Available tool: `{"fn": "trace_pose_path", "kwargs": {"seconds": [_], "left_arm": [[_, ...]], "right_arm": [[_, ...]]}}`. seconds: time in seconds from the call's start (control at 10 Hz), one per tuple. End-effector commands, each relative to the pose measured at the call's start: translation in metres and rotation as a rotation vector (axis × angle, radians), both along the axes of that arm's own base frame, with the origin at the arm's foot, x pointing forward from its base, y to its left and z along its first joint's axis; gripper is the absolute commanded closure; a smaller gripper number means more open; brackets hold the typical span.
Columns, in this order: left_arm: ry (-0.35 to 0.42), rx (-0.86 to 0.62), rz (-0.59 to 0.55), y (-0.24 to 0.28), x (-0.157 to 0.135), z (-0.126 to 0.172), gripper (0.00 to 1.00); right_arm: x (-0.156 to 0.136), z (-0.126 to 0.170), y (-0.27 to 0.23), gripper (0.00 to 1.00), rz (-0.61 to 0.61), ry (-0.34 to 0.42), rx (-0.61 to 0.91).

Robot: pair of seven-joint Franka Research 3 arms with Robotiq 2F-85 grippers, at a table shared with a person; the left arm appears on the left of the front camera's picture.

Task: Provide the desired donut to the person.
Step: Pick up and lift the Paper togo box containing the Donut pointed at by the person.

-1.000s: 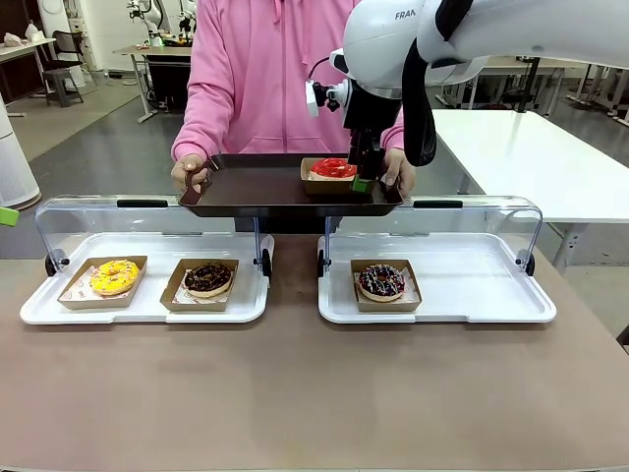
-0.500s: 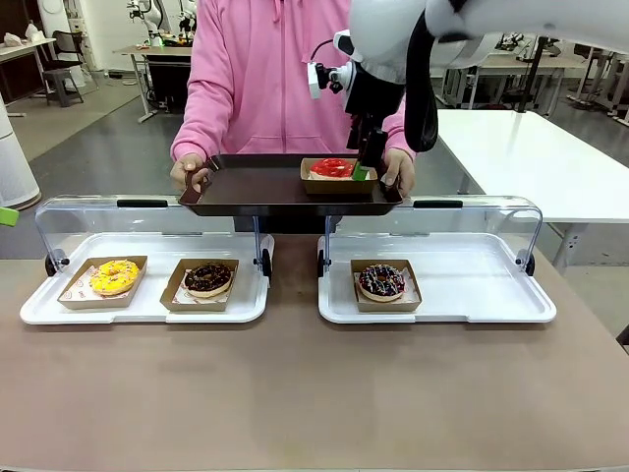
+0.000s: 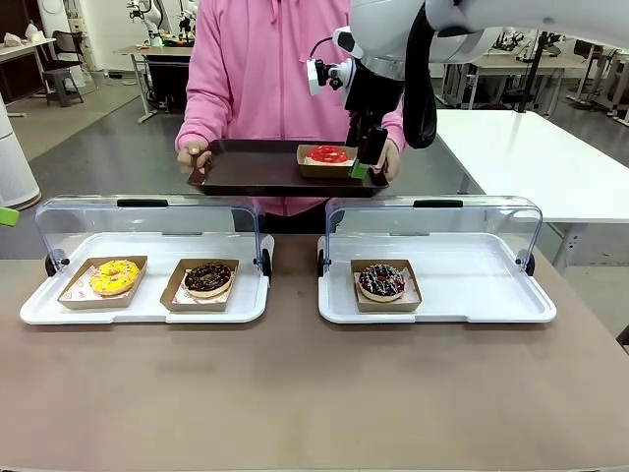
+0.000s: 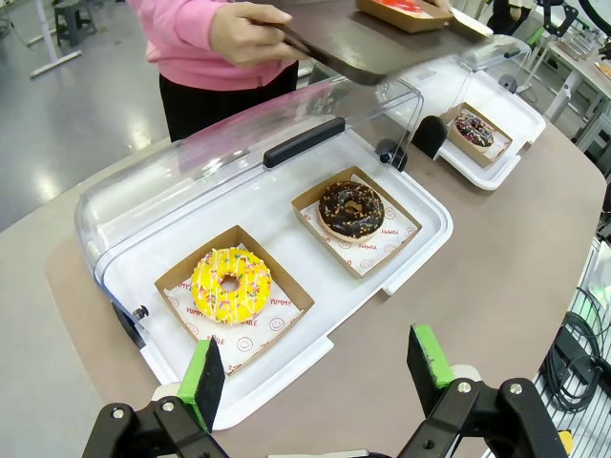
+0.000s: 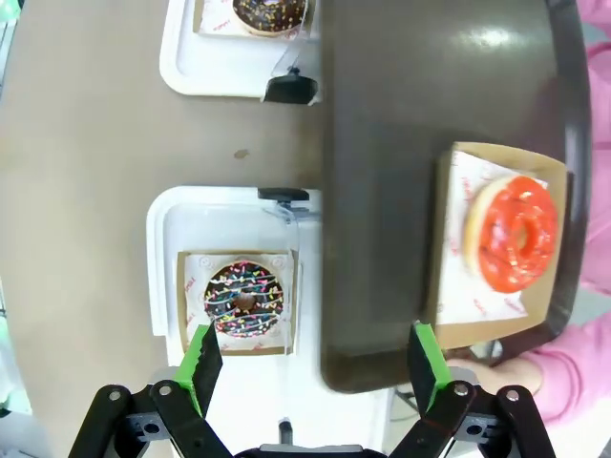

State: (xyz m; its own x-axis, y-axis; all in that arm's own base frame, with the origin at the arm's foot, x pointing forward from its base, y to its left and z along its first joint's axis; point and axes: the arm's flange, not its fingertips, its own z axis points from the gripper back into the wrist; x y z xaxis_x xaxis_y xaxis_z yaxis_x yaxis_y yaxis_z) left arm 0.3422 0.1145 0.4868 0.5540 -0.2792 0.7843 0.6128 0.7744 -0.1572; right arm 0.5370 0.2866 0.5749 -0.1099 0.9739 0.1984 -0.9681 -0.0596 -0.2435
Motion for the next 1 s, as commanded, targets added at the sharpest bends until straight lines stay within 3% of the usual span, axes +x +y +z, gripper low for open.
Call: {"fn": "trace_pose_path", "kwargs": {"seconds": [0.0, 0.9], "left_arm": [[-0.019, -0.006, -0.016, 0.0033, 0.0009, -0.0025, 0.00], [-0.019, -0.006, -0.016, 0.0033, 0.0009, -0.0025, 0.00]], "right_arm": [[-0.0014, -0.0056, 0.0006, 0.00, -0.010, -0.020, -0.009], [-0.0014, -0.0056, 0.0006, 0.00, -0.010, -0.020, -0.009]]}}
